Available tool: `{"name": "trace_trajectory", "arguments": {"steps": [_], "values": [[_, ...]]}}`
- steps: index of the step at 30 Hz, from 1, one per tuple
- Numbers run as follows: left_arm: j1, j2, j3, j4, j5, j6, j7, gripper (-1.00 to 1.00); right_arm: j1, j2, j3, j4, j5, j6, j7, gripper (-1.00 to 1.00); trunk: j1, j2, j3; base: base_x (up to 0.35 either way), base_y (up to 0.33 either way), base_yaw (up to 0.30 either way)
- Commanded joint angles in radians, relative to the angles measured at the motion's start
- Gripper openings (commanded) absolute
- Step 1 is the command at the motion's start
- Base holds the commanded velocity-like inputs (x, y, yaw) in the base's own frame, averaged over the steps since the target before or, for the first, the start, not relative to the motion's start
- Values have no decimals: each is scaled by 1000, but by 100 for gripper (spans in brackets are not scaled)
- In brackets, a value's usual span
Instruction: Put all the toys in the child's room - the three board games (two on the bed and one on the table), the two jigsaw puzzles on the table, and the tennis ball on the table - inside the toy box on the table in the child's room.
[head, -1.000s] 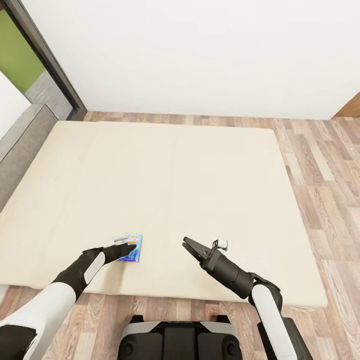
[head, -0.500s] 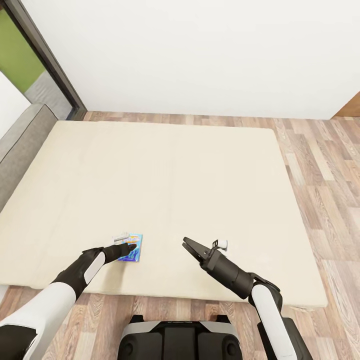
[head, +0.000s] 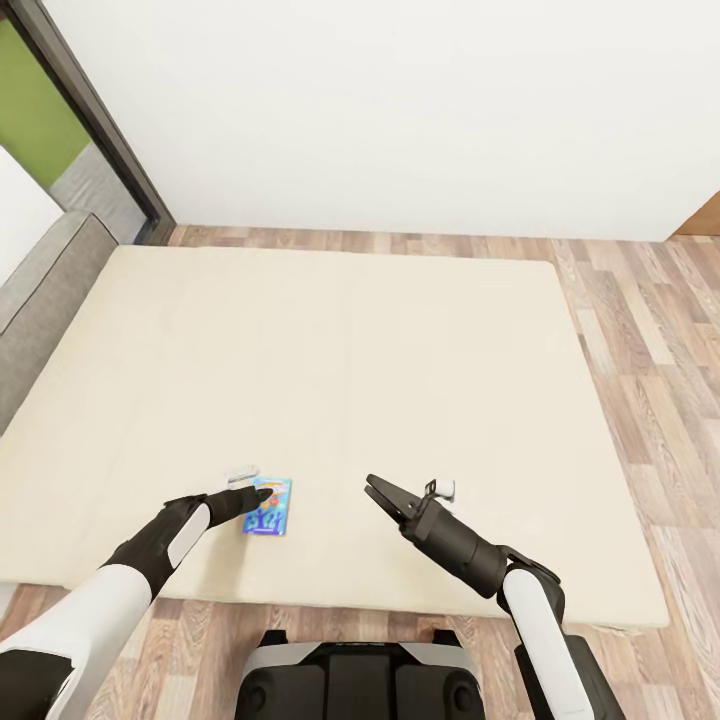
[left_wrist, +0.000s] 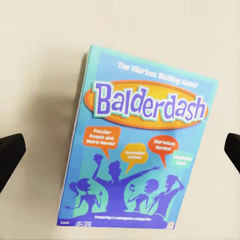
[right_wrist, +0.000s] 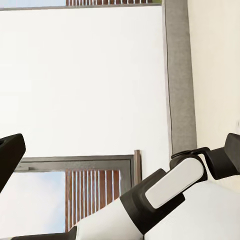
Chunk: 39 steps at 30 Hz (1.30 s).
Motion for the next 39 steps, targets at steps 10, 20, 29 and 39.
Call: {"name": "trace_trajectory", "arguments": {"steps": [10, 20, 29, 39], "values": [[0, 1, -4, -1, 5, 3, 0, 100, 0, 1, -1, -1, -3, 6, 1, 100, 1, -2, -1, 8, 6, 0], [0, 0, -4, -1, 5, 3, 0, 100, -1, 1, -1, -1, -3, 6, 4, 100, 1, -2, -1, 0, 0, 0], [0, 0, -3, -1, 5, 2, 0, 100, -1, 1, -3, -1, -3, 6, 5, 100, 1, -2, -1, 0, 0, 0], [0, 0, -3, -1, 5, 2, 0, 100, 3, 1, -11, -1, -3, 4, 9, 100, 1, -2, -4, 0, 0, 0]]}}
